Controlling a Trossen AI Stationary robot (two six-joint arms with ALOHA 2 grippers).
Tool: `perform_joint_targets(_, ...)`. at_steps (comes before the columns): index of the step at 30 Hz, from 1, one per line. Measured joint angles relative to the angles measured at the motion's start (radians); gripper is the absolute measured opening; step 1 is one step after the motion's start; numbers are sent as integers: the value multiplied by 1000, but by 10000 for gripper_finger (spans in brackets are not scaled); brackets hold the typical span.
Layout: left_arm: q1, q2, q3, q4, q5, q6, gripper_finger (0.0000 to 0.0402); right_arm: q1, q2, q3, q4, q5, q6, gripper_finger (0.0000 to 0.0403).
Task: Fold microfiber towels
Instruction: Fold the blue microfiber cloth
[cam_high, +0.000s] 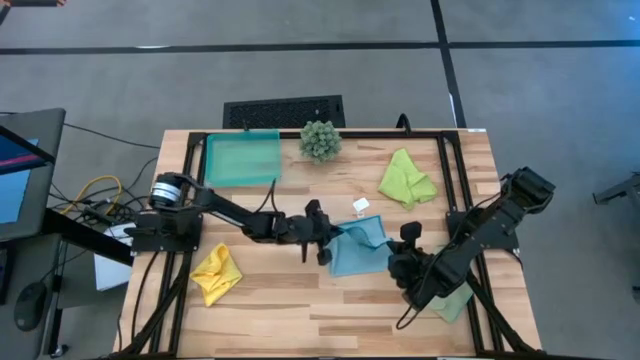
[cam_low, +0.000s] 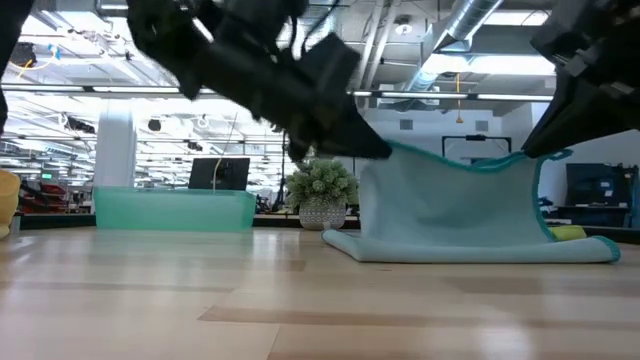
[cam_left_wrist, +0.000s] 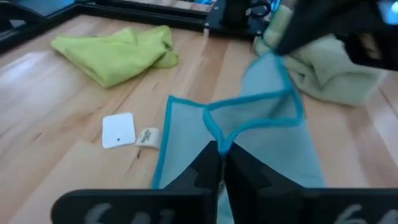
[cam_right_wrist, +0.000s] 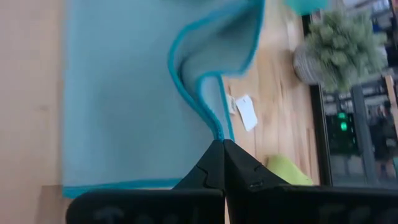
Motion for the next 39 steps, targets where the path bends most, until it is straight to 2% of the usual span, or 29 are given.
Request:
perform_joint_targets(4,-68,-77,0,-124,-56,-41,3,-30,0,0,-58,1,87,13)
perform_joint_targets(8,-140,-92,0,-126,-74,-77,5,-44,0,3,-66,-13,75,13)
perform_joint_targets(11,-165,-93,23,-105,-35,-82,6,-31,-3,38,-97,-63,53,13)
perform_joint_targets(16,-183,-93,102,-124,118,-119,5,29,-30,118,-137,-163,52,13)
perform_joint_targets(20,-201,-94,127,-144,138,-111,5,77,-54,156,-124,-236,55,13)
perform_joint_targets(24,-202,-94,128,-220,65,-92,6,98,-56,158,-132,-211,95,13)
perform_joint_targets(29,-182,-82,128,-303,-156,-91,6,39,-48,157,-177,-120,210,13)
perform_joint_targets(31,-172,-76,121,-328,-211,-91,6,-6,-48,147,-172,-103,233,13)
perform_joint_targets(39,-129,-2,100,-348,-287,-134,6,-173,-48,28,-77,-55,228,13)
